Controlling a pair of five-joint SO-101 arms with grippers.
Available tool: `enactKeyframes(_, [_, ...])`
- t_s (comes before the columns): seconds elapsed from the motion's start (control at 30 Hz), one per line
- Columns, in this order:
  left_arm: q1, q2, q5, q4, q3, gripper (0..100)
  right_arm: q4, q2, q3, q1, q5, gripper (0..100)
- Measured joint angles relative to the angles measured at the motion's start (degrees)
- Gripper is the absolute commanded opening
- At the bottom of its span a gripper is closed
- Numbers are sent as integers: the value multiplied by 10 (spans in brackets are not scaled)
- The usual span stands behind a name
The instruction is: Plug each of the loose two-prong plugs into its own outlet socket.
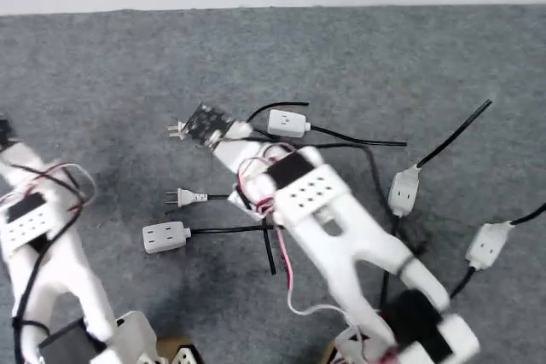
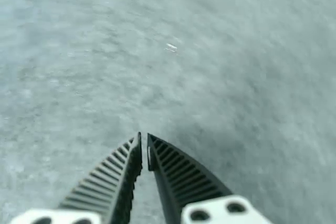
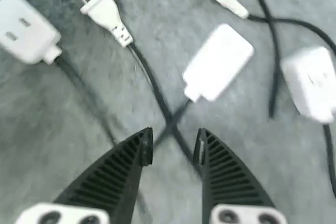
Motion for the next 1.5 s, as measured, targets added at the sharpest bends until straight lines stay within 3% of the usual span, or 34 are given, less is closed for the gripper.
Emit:
enactKeyframes(0.17, [-18, 77, 24, 27, -67, 58, -71, 104, 1, -19, 47, 118])
enactKeyframes(0.5, [-18, 236, 25, 105, -207, 58, -81, 220, -66, -11, 64, 115])
enactKeyframes(0.63, [-18, 242, 25, 116, -219, 58, -60, 238, -97, -11, 63, 11])
enactKeyframes(0.93, [-19, 242, 25, 116, -222, 58, 28, 260, -164, -11, 65, 9])
enactKeyframes(1.23, [-19, 245, 25, 116, -222, 58, 198, 117, -250, 73, -20, 9])
enactKeyframes(1.5, [-19, 245, 25, 116, -222, 58, 343, -71, -268, 189, -1, 9])
